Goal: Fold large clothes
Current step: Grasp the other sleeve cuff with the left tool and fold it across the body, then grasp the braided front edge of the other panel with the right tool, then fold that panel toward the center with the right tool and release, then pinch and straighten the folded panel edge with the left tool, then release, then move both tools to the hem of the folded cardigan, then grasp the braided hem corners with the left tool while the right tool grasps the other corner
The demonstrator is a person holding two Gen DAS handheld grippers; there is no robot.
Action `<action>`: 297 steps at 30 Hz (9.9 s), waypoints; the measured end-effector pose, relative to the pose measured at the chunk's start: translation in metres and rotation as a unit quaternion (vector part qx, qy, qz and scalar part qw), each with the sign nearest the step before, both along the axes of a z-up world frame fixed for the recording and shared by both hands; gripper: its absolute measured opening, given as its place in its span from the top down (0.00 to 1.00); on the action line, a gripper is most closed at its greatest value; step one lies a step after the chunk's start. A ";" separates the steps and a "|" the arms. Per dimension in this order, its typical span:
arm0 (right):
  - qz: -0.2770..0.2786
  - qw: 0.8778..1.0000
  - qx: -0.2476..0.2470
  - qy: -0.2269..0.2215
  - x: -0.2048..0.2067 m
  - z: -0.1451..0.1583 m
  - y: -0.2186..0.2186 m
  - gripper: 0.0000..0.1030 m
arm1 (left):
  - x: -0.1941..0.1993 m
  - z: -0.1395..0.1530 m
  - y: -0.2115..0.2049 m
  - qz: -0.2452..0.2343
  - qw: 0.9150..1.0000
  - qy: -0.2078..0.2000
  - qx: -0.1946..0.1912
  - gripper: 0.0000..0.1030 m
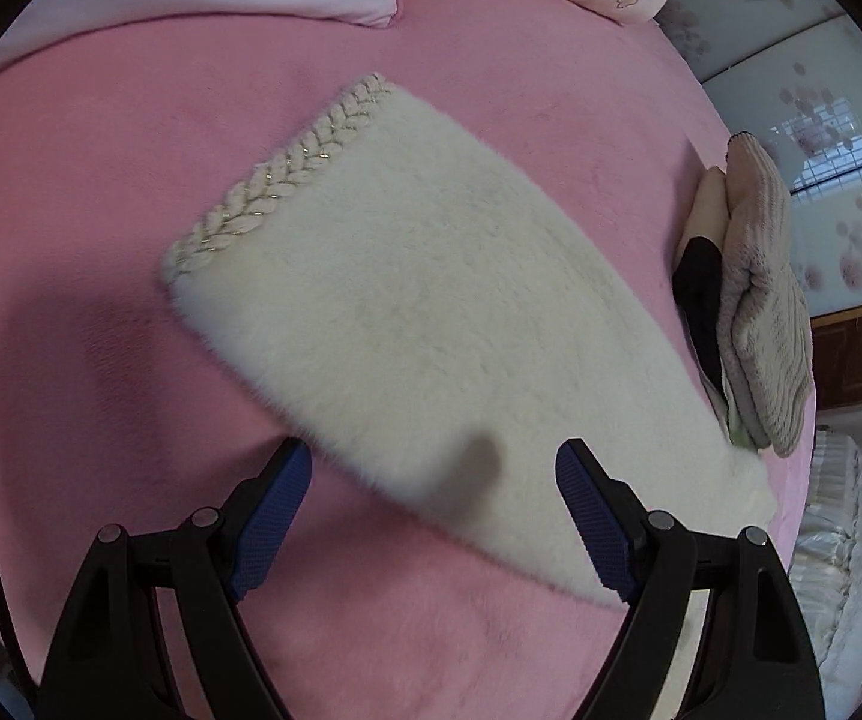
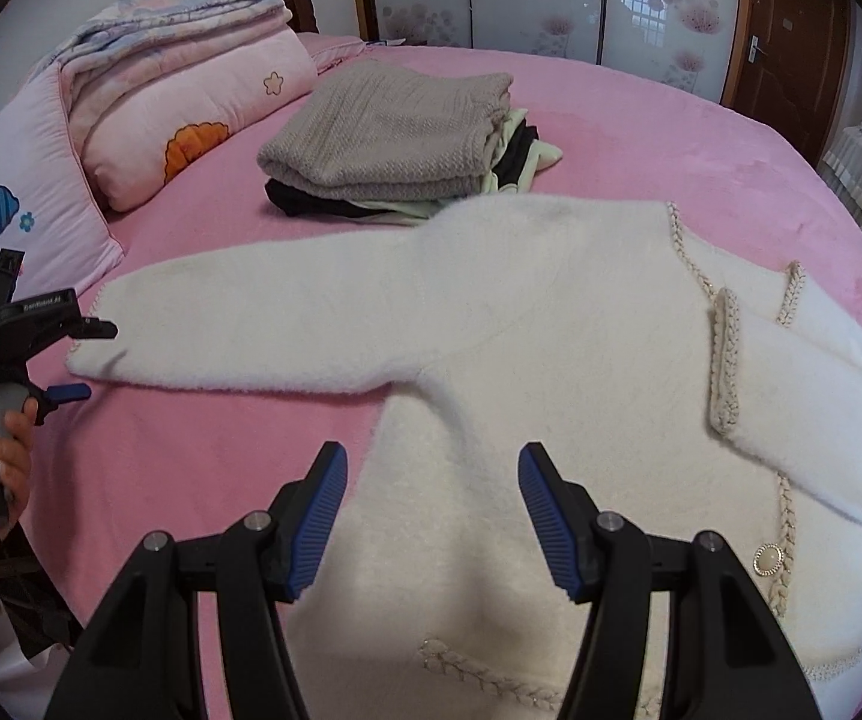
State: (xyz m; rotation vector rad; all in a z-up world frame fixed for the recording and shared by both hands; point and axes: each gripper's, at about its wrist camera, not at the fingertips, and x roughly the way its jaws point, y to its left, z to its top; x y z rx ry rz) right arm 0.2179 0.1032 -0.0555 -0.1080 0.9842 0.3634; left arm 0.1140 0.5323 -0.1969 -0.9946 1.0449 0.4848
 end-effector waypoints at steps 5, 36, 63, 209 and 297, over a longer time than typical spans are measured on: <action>-0.005 1.000 0.002 0.015 0.007 -0.011 -0.007 0.42 | 0.016 -0.017 0.000 0.026 0.999 0.011 0.023 0.20; -0.155 0.988 0.009 0.015 -0.005 -0.019 -0.200 0.42 | 0.118 0.064 -0.416 -0.386 0.899 -0.092 0.185 0.90; -0.114 0.974 0.155 0.121 0.072 -0.050 -0.187 0.42 | 0.043 0.052 -0.315 -0.312 0.917 -0.042 0.245 0.34; -0.179 0.981 0.074 0.012 0.051 0.005 -0.305 0.83 | 0.113 0.113 -0.361 -0.343 0.913 -0.109 0.194 0.24; -0.201 0.975 0.060 0.069 -0.259 -0.112 -0.455 0.72 | -0.206 -0.023 -0.315 -0.422 0.901 -0.028 0.090 0.74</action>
